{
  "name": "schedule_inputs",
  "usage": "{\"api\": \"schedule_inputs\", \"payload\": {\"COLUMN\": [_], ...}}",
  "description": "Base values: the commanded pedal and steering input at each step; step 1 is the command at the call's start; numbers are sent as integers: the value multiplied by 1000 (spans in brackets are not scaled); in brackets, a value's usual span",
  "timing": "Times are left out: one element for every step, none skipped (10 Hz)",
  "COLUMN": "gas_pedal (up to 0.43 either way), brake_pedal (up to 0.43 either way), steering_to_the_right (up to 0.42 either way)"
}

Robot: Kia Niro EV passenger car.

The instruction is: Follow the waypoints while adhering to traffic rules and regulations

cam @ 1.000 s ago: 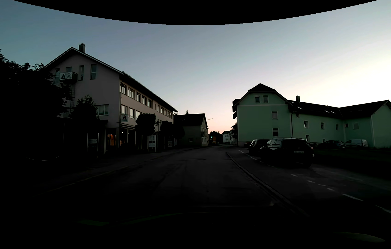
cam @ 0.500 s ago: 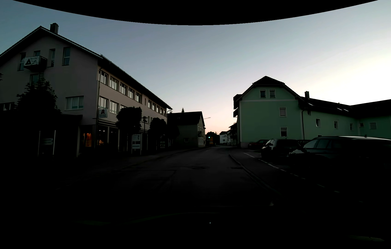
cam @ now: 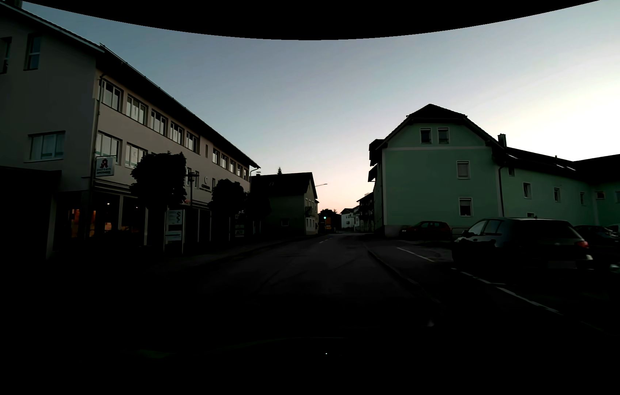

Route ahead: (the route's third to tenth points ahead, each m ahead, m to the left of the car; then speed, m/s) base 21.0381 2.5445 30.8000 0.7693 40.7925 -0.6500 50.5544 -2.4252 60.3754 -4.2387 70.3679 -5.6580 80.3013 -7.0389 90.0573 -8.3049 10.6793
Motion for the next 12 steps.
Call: {"api": "schedule_inputs", "payload": {"gas_pedal": [138,138,138,138,138,150,150,150,150,150,150,150], "brake_pedal": [0,0,0,0,0,0,0,0,0,0,0,0], "steering_to_the_right": [23,25,26,26,26,26,24,24,24,25,24,24]}}
